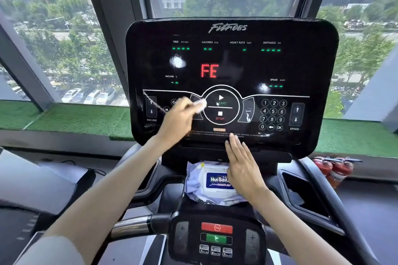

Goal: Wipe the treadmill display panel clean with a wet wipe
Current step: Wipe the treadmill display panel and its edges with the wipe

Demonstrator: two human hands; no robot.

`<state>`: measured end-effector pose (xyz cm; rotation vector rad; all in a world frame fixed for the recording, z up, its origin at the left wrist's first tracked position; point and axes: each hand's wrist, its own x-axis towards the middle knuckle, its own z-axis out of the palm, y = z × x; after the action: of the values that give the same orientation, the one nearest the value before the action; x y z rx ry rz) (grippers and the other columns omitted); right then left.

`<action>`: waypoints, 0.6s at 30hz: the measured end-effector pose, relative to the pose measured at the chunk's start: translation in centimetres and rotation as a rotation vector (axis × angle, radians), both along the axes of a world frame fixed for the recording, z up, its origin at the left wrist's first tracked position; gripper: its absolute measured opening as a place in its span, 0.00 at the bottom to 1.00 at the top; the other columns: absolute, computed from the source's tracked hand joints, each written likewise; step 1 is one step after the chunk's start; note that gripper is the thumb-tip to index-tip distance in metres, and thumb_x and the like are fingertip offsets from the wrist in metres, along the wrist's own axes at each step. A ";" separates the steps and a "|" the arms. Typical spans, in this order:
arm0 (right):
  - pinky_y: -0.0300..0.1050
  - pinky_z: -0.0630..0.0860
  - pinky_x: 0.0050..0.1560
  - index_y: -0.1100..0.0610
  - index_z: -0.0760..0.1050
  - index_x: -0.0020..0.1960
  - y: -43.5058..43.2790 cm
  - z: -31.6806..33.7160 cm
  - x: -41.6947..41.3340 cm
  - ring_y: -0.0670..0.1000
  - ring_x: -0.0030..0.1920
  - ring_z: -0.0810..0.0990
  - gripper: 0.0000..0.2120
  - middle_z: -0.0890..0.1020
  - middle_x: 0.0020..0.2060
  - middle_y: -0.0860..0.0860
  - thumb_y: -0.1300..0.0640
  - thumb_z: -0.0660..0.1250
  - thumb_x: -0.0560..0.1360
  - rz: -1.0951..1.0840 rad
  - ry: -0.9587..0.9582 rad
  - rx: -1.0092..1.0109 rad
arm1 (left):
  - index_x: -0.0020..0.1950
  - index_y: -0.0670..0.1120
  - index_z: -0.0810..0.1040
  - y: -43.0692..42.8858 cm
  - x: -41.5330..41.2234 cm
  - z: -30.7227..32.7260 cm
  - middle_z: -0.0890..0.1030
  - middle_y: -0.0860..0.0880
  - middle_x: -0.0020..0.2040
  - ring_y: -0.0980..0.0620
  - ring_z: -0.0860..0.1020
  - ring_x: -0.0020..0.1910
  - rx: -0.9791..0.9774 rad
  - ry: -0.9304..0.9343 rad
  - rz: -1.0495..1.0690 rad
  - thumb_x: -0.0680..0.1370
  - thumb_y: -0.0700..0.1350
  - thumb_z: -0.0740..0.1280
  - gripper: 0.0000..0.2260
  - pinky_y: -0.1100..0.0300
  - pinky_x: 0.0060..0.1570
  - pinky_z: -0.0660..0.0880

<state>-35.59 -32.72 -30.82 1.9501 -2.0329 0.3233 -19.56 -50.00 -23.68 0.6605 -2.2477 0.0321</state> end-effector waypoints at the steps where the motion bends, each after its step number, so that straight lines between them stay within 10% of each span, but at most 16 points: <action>1: 0.55 0.63 0.70 0.69 0.64 0.70 0.0 0.1 0.1 0.59 0.72 0.61 0.33 0.63 0.71 0.64 0.64 0.67 0.66 -0.001 -0.009 0.003 | 0.64 0.47 0.76 -0.3 0.2 0.4 0.70 0.51 0.42 0.54 0.70 0.40 0.076 0.187 0.109 0.74 0.30 0.64 0.21 0.64 0.38 0.73; 3: 0.56 0.65 0.69 0.69 0.66 0.68 -0.1 0.2 0.3 0.59 0.72 0.62 0.32 0.63 0.71 0.64 0.64 0.68 0.66 -0.003 -0.034 0.004 | 0.66 0.46 0.74 0.6 -0.6 0.1 0.68 0.52 0.42 0.54 0.69 0.40 0.143 0.354 0.227 0.75 0.31 0.63 0.22 0.67 0.40 0.69; 8: 0.55 0.62 0.70 0.68 0.70 0.66 -0.2 0.0 0.1 0.59 0.72 0.62 0.30 0.62 0.72 0.64 0.65 0.69 0.64 -0.002 -0.065 -0.004 | 0.64 0.46 0.74 4.4 -2.3 -4.2 0.74 0.48 0.44 0.50 0.71 0.44 -0.052 -0.209 -0.114 0.71 0.29 0.63 0.24 0.53 0.33 0.78; 14: 0.56 0.62 0.70 0.68 0.70 0.65 -0.1 -0.1 0.3 0.59 0.72 0.62 0.29 0.62 0.71 0.64 0.65 0.68 0.64 0.002 -0.082 -0.011 | 0.62 0.40 0.74 3.2 -0.6 -2.7 0.74 0.42 0.49 0.47 0.73 0.48 0.340 0.509 0.542 0.72 0.29 0.60 0.20 0.63 0.46 0.69; 18: 0.56 0.63 0.70 0.68 0.71 0.64 -0.1 0.0 0.1 0.59 0.71 0.63 0.28 0.63 0.71 0.64 0.66 0.69 0.64 0.004 -0.090 -0.010 | 0.62 0.43 0.73 6.7 -4.0 -4.5 0.75 0.45 0.49 0.47 0.73 0.49 0.258 0.231 0.294 0.73 0.30 0.61 0.19 0.57 0.46 0.73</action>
<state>-35.48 -32.83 -30.77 1.9674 -2.0785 0.4280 -23.55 -43.26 -28.14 1.0730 -1.9344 -0.1835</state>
